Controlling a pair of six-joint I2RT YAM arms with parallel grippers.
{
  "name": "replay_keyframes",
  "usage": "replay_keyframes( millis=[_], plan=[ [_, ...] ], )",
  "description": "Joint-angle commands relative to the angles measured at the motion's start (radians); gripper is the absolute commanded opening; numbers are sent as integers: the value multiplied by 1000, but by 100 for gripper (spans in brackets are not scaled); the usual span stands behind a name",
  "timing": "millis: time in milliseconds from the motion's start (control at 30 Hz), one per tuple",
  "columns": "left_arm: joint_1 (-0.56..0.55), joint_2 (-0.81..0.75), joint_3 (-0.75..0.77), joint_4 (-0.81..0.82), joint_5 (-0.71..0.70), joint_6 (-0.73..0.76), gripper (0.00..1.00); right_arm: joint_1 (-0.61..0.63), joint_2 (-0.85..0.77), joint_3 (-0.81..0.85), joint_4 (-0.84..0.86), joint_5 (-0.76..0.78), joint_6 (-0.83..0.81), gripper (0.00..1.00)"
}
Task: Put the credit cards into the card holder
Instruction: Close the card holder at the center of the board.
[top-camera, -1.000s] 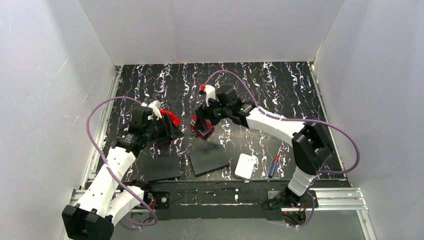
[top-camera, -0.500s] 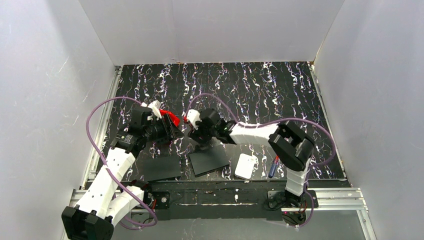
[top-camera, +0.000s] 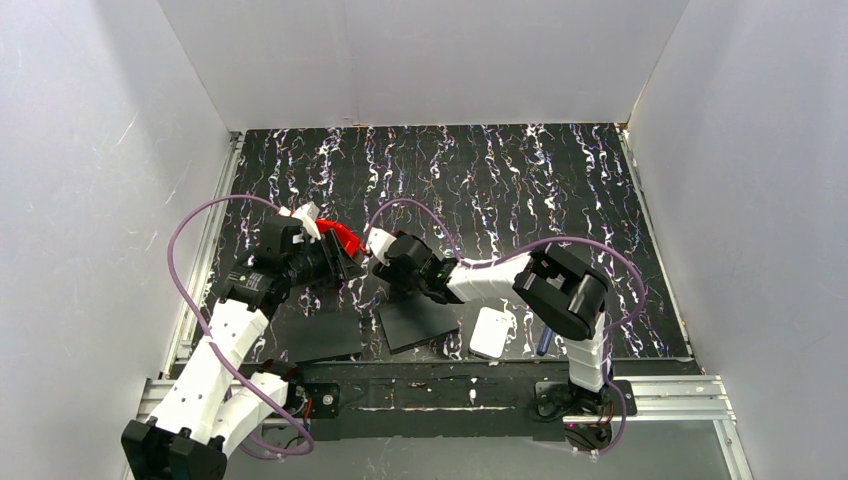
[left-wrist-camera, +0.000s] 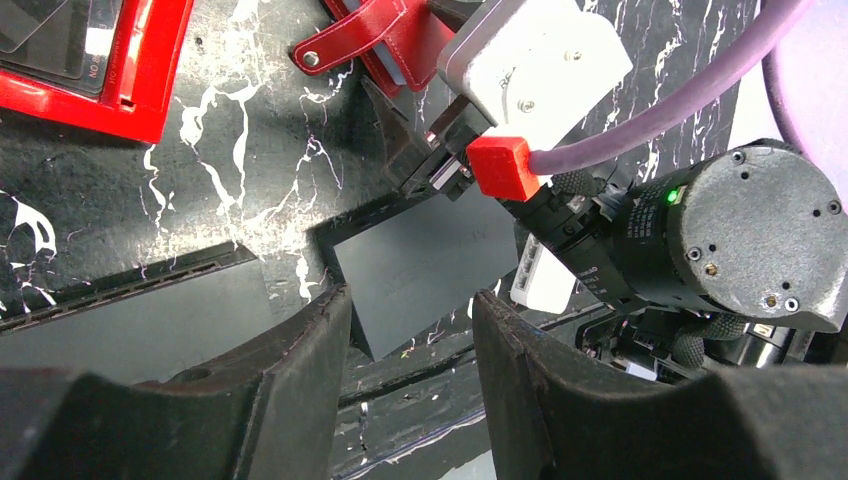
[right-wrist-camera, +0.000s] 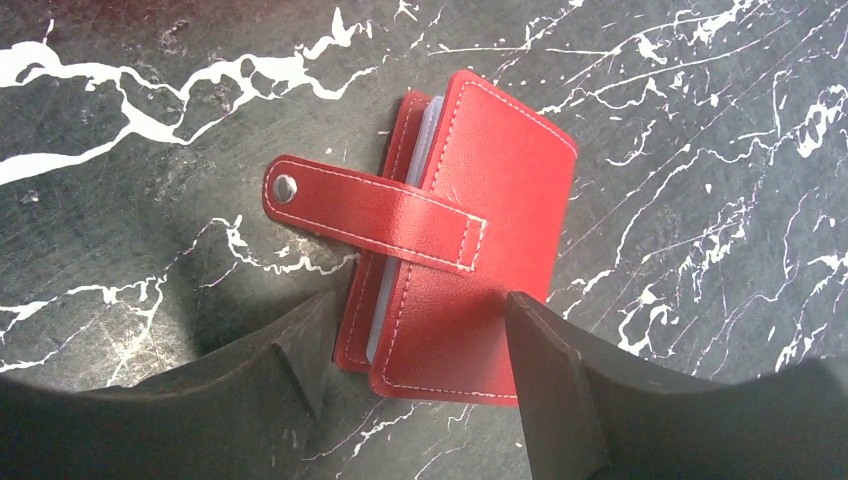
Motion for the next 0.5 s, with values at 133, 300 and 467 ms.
replay_keyframes(
  millis=[133, 300, 467],
  plan=[
    [7, -6, 25, -12, -6, 16, 47, -24, -54, 65, -202, -222, 155, 77],
    [7, 1, 18, -3, 1, 21, 48, -68, -143, 68, -260, -399, 332, 86],
    [9, 131, 34, 75, 154, 25, 47, -157, -249, 55, -334, -474, 457, 88]
  ],
)
